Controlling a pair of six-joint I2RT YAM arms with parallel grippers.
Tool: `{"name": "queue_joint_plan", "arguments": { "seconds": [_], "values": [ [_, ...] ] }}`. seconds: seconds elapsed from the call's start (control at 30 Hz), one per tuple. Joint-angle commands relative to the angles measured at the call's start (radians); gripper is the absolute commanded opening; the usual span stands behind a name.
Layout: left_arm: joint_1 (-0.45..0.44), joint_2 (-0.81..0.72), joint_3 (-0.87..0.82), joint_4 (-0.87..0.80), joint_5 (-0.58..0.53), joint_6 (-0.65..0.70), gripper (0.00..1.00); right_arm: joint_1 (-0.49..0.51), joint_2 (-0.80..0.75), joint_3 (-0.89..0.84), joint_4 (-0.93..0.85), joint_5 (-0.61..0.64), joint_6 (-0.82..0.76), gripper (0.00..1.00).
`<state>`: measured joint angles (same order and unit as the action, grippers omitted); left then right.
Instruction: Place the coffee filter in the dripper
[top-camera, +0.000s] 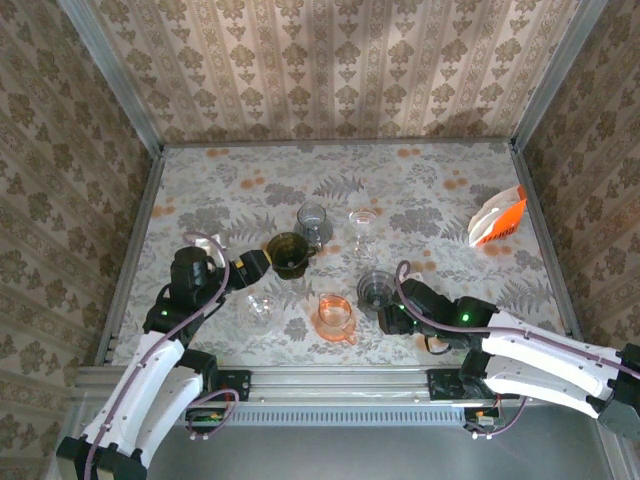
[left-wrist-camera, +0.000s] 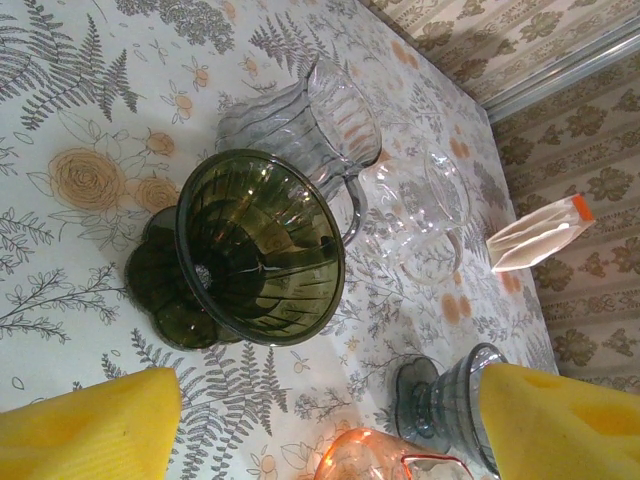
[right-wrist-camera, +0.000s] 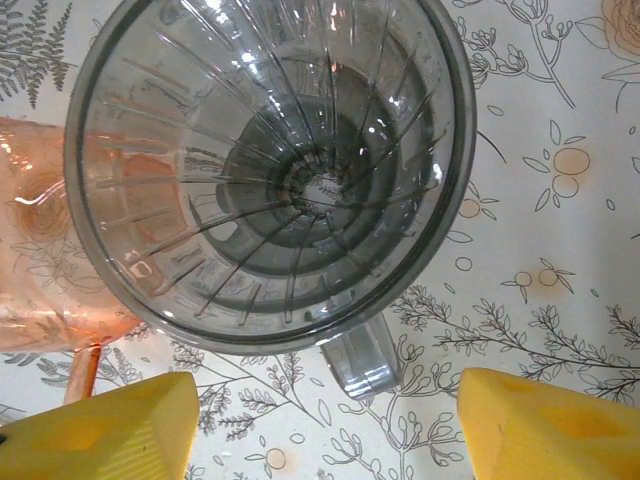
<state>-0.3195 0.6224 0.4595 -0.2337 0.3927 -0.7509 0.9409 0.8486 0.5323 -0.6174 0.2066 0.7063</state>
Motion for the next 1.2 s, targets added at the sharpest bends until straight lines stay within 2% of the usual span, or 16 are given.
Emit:
{"name": "queue_joint_plan", "arguments": {
  "seconds": [0.0,0.27,0.43,0.6,0.77,0.93,1.1,1.17],
  "values": [
    [-0.004,0.006,0.001,0.005,-0.005,0.013,0.81,0.004,0.015,-0.012,0.041,0.018,-0.042,0.70],
    [-0.003,0.018,0.002,0.013,0.002,0.010,0.80,0.005,0.061,-0.012,0.110,-0.019,-0.077,0.59],
    [-0.003,0.019,0.004,0.010,0.003,0.015,0.78,0.004,0.079,-0.011,0.133,-0.045,-0.079,0.48],
    [-0.003,0.026,0.004,0.015,0.005,0.009,0.78,0.004,0.103,-0.003,0.091,0.028,-0.065,0.46],
    [-0.004,0.028,0.005,0.016,0.005,0.011,0.78,0.004,0.140,0.006,0.102,0.045,-0.070,0.43],
    [-0.002,0.028,0.008,0.011,0.003,0.012,0.79,0.004,0.153,0.016,0.099,0.079,-0.074,0.31],
    [-0.003,0.028,0.018,0.005,0.004,0.012,0.79,0.005,0.132,0.047,0.086,0.090,-0.093,0.11],
    [-0.003,0.028,0.027,0.001,0.005,0.016,0.79,0.006,0.107,0.073,0.044,0.092,-0.109,0.07]
  ]
}}
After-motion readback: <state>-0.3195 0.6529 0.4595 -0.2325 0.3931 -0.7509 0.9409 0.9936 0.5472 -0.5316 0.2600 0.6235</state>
